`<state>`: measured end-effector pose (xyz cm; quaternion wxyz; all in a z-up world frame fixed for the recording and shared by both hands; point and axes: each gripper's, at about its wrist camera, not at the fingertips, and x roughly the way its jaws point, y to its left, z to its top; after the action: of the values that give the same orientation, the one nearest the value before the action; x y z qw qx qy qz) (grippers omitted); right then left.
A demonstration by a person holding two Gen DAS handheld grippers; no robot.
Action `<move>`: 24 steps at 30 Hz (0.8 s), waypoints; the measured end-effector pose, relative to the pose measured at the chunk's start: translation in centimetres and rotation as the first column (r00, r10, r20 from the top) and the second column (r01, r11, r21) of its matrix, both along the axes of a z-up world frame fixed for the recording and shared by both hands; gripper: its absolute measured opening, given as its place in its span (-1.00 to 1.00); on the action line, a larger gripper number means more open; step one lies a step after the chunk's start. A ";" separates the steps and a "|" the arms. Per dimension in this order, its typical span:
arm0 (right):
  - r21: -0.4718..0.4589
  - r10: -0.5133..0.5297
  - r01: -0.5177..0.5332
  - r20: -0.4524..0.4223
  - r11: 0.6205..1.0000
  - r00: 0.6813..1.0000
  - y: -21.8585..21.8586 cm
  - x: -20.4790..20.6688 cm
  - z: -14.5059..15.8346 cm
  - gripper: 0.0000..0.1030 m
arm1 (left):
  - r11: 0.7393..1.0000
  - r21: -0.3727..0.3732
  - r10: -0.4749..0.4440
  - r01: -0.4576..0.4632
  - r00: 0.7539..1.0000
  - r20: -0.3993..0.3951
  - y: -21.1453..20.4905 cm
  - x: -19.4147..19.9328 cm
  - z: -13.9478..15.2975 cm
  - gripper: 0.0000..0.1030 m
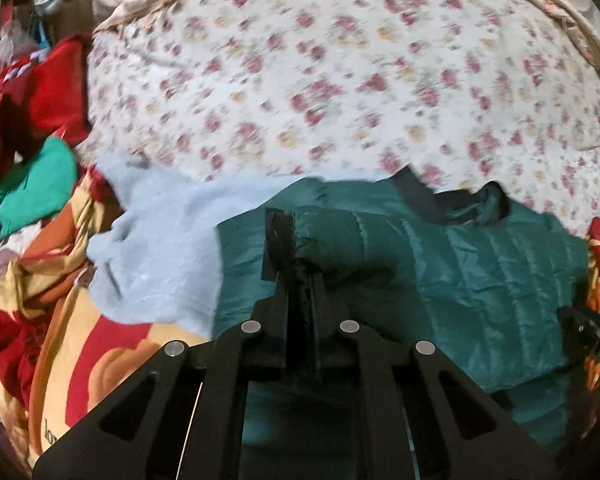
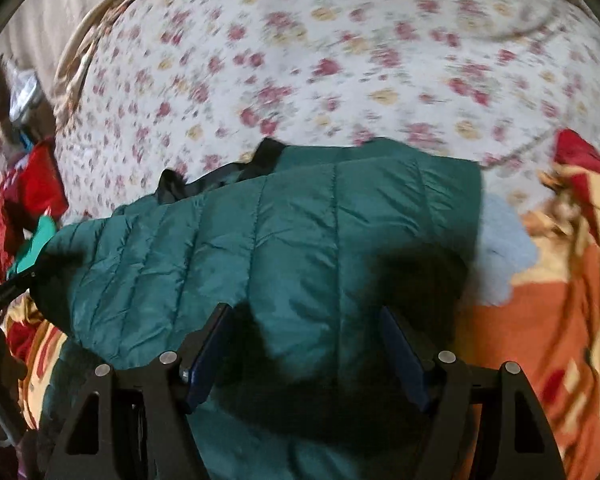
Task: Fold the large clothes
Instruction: 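Release the sleeve and press the folded jacket flat with both grippers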
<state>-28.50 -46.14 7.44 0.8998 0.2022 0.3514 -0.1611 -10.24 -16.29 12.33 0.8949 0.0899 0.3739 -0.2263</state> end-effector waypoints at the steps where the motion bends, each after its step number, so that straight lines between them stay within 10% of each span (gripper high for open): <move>1: -0.008 0.010 -0.010 -0.008 1.000 1.000 0.1 0.7 -0.2 0.42 | 1.000 0.008 0.005 -0.005 1.000 -0.002 0.3 0.1 -0.6 -0.85; 8: -0.054 0.044 -0.048 -0.072 0.997 0.996 0.4 4.5 -1.1 0.46 | 1.000 0.008 0.016 -0.016 0.997 -0.070 1.1 1.2 -2.8 -0.81; 12: -0.063 0.041 -0.046 -0.078 0.997 0.996 1.2 3.4 0.6 0.46 | 0.995 -0.099 -0.013 0.002 0.994 -0.109 2.0 1.2 -1.4 0.57; 18: -0.115 0.095 -0.099 -0.042 0.988 0.995 5.3 0.6 3.5 0.48 | 0.988 -0.155 -0.011 0.006 0.999 -0.032 2.6 -0.7 1.4 0.58; 24: -0.167 0.129 -0.142 -0.083 0.976 0.988 8.0 2.9 2.4 0.48 | 1.000 -0.010 -0.002 0.002 1.000 0.005 0.3 -2.2 -1.3 0.58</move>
<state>-25.65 -38.14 9.79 0.9096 0.0934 0.3811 -0.1362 -12.40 -16.00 11.04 0.8961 0.0864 0.3705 -0.2286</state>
